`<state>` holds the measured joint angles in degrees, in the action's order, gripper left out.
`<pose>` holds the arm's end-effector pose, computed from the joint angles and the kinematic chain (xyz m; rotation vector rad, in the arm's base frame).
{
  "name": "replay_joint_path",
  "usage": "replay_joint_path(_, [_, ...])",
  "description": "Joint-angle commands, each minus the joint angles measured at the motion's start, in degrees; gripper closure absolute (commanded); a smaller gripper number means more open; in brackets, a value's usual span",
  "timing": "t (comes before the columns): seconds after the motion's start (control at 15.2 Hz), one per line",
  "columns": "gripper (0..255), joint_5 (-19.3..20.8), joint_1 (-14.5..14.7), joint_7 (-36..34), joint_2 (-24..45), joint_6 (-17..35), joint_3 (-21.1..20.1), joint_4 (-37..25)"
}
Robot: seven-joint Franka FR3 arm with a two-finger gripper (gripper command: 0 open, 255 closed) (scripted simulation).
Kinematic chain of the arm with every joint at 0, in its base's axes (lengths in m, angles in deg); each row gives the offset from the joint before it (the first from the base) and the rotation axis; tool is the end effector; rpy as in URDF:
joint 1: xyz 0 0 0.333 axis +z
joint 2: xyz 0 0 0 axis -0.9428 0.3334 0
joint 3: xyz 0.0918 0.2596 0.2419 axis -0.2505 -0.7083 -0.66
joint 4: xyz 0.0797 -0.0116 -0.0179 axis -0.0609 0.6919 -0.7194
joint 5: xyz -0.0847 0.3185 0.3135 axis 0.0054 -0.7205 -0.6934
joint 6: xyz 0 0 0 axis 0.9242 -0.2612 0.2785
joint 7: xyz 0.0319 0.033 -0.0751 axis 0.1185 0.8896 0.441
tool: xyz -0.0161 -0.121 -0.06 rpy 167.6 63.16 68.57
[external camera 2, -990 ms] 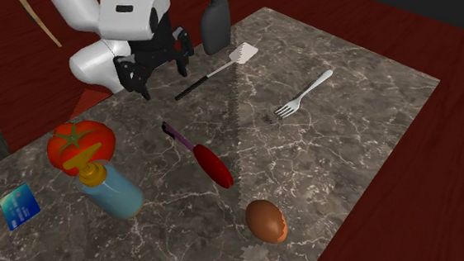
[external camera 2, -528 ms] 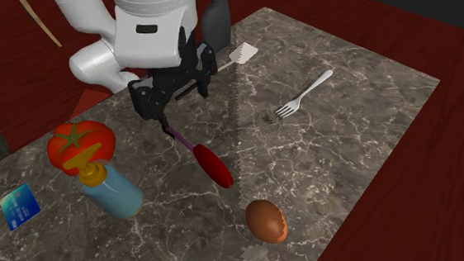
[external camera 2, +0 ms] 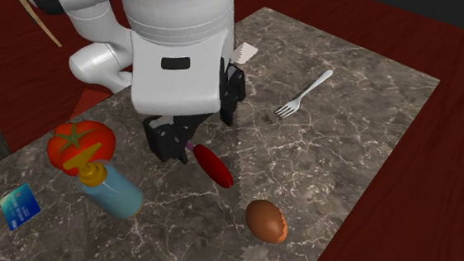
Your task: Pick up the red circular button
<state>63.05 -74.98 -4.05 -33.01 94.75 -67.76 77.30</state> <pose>0.6737 -0.1034 0.6973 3.1380 -0.0472 -0.0621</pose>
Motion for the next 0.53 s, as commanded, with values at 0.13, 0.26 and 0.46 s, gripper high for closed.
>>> replay_joint_path(0.13, [0, 0.0, 0.1, -0.1, 0.4, 1.8, -0.1, 1.3])
replay_joint_path(0.26, [0, 0.1, 0.2, -0.1, -0.6, 3.9, -0.1, 4.5])
replay_joint_path(0.46, [0, 0.2, 0.3, -0.2, -1.8, 6.5, -0.1, 8.2])
